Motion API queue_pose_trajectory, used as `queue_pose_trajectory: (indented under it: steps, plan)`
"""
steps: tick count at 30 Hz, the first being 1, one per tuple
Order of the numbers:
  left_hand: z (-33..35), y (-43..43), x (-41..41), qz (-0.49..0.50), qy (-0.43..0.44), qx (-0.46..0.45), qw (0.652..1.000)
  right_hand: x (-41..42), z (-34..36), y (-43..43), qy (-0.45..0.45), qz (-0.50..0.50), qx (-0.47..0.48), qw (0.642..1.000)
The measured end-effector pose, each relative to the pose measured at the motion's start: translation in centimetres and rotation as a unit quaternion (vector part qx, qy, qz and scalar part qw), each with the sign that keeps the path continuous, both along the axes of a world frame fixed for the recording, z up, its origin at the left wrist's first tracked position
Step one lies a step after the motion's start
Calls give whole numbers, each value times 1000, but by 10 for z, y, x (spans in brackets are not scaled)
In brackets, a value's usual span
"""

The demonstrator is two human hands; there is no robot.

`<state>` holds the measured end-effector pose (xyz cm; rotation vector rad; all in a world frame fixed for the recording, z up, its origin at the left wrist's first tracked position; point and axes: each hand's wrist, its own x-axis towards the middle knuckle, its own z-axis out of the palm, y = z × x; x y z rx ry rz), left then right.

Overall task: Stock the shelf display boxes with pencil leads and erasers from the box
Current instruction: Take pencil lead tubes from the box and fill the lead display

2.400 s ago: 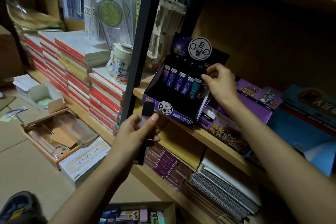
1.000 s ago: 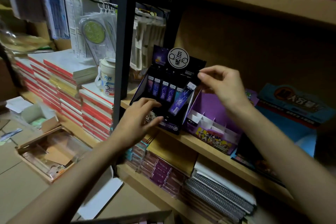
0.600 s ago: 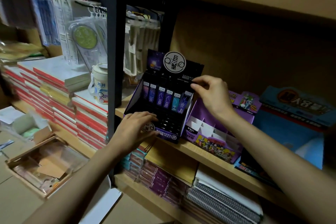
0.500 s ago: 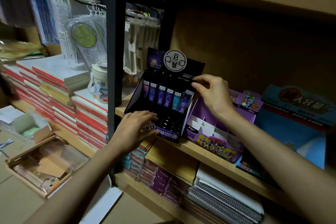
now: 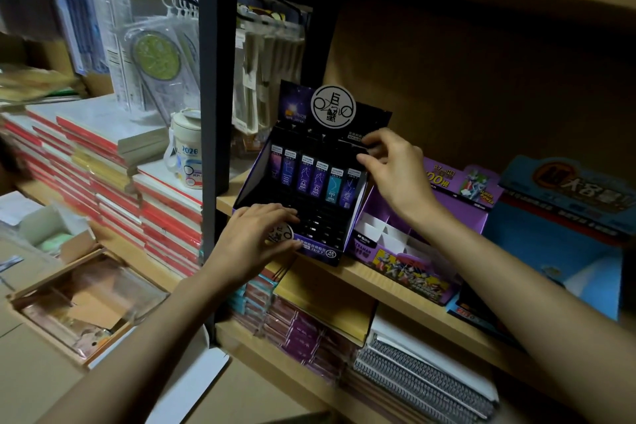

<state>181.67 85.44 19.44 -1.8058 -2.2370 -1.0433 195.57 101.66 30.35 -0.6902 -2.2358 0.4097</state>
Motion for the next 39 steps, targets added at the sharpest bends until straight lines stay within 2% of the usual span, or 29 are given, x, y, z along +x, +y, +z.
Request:
queue_pose_trajectory:
  steps: [4,8,13,17,20,23,26,30,35,39]
  plan:
    - [0,0,0,2,0,1,1000,0,-4,3,-67,-15,101,992]
    - [1,-2,3,5,0,-2,1000,-3,-3,4,-120,-23,127,984]
    - [13,-11,12,32,35,-11,999,-1,6,-4,-174,-20,102,979]
    - [30,-43,23,29,12,8,999,19,13,-30,-155,28,74,985]
    - [28,-72,33,4,-51,-81,995,40,10,-57,-158,69,39,984]
    - [-3,-97,46,7,-80,-158,984,63,-10,-85,-193,116,-22,974]
    - [-56,-120,62,30,-125,-220,967,79,-48,-105,-260,138,-59,954]
    - [-136,-150,87,58,-233,-292,926,93,-118,-126,-350,156,-125,915]
    - [-226,-195,128,96,-319,-332,883,121,-235,-152,-483,145,-180,844]
    - [-284,-222,157,122,-351,-372,851,149,-326,-180,-536,143,-251,793]
